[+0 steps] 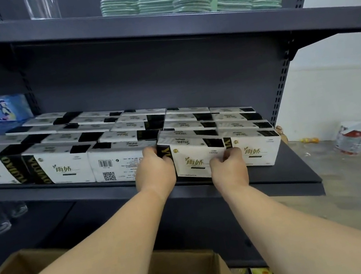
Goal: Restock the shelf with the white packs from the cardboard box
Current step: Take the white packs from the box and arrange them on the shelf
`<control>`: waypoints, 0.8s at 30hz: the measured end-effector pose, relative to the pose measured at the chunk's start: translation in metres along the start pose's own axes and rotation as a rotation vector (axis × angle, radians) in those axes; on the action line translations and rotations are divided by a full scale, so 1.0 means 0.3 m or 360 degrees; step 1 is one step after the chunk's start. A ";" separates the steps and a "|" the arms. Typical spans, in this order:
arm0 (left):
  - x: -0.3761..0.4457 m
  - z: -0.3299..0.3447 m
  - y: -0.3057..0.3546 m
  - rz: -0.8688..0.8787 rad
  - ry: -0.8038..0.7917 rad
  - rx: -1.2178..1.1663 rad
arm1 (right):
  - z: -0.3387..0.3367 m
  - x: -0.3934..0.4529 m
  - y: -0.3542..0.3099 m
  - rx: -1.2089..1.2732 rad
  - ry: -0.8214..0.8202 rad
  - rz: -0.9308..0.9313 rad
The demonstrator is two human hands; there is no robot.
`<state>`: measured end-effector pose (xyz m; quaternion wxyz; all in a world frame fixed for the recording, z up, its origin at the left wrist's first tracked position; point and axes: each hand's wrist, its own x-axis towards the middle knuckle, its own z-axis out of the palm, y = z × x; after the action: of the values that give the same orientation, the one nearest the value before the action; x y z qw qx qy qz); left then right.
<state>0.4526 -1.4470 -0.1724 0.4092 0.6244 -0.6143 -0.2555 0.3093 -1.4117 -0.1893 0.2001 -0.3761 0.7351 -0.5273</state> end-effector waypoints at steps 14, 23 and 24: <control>-0.011 0.003 -0.017 0.0088 -0.0033 0.0145 | 0.010 -0.011 0.015 -0.0121 -0.0072 -0.0001; -0.035 0.009 -0.055 0.0094 -0.0075 0.0015 | 0.014 -0.039 0.040 -0.0058 -0.0019 0.0048; -0.039 0.007 -0.060 0.0101 -0.0096 -0.0008 | 0.018 -0.047 0.041 -0.0054 -0.0007 0.0059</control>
<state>0.4595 -1.4375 -0.1906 0.3999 0.5956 -0.6452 -0.2628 0.3177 -1.4022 -0.2039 0.2050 -0.3670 0.7504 -0.5101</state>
